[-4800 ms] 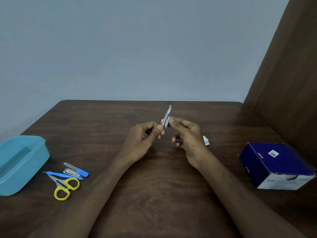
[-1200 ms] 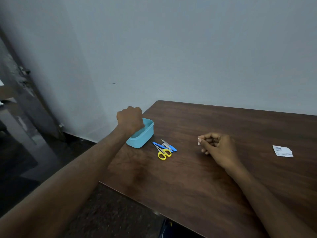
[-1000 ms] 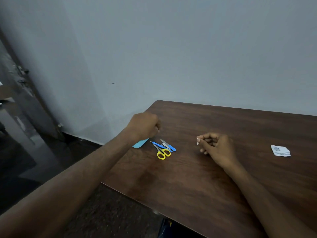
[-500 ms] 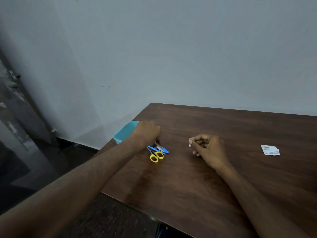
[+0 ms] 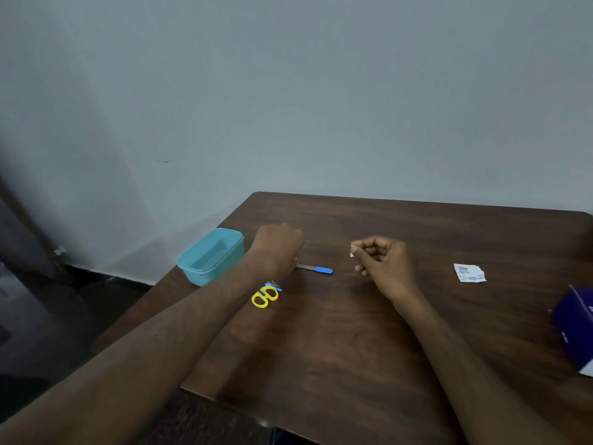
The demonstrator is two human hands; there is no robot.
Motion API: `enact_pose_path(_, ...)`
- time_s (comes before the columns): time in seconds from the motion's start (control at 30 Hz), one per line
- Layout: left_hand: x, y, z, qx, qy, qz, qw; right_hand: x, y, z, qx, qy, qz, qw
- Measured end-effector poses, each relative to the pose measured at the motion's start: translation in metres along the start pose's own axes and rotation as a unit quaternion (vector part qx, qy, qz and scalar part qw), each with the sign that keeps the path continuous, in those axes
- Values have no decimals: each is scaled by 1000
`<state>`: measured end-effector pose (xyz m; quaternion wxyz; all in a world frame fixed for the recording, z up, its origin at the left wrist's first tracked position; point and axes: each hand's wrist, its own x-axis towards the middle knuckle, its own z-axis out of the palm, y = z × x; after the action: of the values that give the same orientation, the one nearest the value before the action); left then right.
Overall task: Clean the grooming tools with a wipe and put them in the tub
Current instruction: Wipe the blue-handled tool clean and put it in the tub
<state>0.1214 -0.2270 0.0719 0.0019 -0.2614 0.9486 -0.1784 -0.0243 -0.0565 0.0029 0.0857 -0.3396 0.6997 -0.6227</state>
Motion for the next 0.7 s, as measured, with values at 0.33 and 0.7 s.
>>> enact_pose_path(0.33,41,91,-2,-126,41,-12,991,23,27,-61,-107,172,17,979)
enact_pose_path(0.7,60,131,43,-308,130,-4,942,29,45,-53,-97,212,21,972)
